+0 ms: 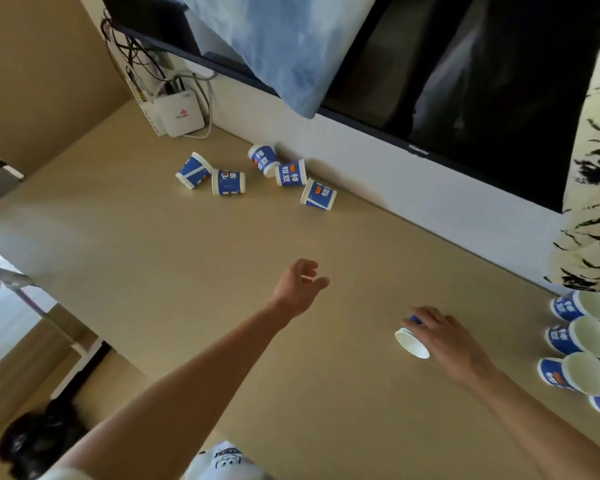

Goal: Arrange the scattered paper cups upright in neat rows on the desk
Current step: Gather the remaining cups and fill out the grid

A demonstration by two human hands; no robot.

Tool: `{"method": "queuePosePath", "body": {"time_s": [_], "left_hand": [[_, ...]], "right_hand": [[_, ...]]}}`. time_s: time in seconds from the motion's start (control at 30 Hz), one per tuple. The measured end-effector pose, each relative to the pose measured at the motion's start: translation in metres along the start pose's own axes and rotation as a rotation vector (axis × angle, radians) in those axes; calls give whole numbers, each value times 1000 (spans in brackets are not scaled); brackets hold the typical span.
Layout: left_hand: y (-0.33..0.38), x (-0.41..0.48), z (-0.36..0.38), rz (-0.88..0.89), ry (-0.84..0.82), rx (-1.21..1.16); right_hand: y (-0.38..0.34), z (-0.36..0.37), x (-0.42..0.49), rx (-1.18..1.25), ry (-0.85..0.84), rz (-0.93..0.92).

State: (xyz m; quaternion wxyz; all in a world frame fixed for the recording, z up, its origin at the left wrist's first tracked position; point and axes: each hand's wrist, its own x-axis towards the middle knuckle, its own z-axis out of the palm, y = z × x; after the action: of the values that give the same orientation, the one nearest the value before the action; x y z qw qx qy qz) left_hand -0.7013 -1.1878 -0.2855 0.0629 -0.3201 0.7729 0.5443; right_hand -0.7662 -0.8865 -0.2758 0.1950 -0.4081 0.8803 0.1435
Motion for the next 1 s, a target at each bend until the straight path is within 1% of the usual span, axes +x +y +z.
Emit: {"method": "queuePosePath", "body": {"time_s": [0.07, 0.13, 0.23, 0.3, 0.4, 0.53, 0.67, 0.77, 0.87, 0.93, 1.0], "left_hand": [[3, 25, -3, -10, 15, 35], [10, 51, -7, 30, 30, 126], [32, 101, -15, 229, 67, 448], [49, 127, -26, 366, 109, 672], [74, 171, -34, 469, 137, 990], [91, 208, -29, 510, 55, 1278], [88, 222, -25, 499, -49, 1498], [77, 221, -21, 490, -52, 1538], [66, 210, -19, 543, -45, 1466], [63, 193, -15, 595, -29, 1384], [66, 169, -7, 634, -23, 1197]], "right_hand": [[-1, 3, 5, 28, -10, 23], [-3, 7, 7, 60, -8, 53], [-5, 14, 11, 189, 42, 145], [-13, 13, 9, 329, 120, 200], [-19, 13, 13, 472, 214, 262], [-28, 13, 16, 595, 248, 322], [-34, 10, 18, 686, 256, 345], [-34, 9, 16, 765, 298, 391], [-33, 10, 14, 849, 354, 420], [-34, 12, 10, 936, 384, 452], [-36, 14, 4, 1039, 420, 498]]}}
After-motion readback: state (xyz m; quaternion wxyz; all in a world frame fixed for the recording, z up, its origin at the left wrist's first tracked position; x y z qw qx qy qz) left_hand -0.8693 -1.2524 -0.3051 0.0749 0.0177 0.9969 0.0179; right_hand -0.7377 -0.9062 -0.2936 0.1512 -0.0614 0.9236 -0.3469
